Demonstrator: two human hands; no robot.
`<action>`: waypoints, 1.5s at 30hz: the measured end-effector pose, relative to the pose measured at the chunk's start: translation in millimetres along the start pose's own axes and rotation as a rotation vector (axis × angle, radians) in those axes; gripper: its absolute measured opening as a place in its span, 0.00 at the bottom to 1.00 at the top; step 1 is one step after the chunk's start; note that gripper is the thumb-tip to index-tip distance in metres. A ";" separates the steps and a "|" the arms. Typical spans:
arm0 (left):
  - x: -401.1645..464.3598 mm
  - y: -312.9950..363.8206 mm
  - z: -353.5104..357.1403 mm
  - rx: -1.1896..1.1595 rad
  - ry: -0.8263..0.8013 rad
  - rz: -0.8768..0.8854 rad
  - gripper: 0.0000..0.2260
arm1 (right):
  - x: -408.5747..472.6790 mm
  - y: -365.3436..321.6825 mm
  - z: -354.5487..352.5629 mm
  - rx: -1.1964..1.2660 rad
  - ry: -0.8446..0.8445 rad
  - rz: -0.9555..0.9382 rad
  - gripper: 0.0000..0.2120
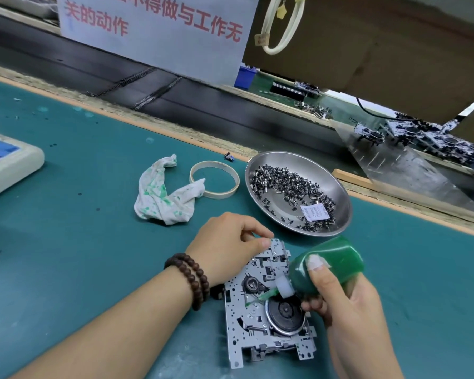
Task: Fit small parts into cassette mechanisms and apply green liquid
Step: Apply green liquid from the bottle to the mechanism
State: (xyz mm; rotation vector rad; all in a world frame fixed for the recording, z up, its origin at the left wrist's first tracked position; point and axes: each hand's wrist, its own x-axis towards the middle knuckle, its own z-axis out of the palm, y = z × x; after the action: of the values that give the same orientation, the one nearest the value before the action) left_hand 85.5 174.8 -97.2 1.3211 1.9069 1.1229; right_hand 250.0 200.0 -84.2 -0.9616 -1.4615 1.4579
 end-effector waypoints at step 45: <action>-83.7 3.8 -18.8 -0.255 0.011 -0.314 0.19 | 10.0 -16.1 -31.9 0.603 0.100 0.301 0.14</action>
State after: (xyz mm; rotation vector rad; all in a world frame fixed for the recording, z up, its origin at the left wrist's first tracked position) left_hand 102.2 91.3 -85.9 0.8461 1.8283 1.1630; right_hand 276.9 220.3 -68.6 -0.8706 -0.7423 1.8869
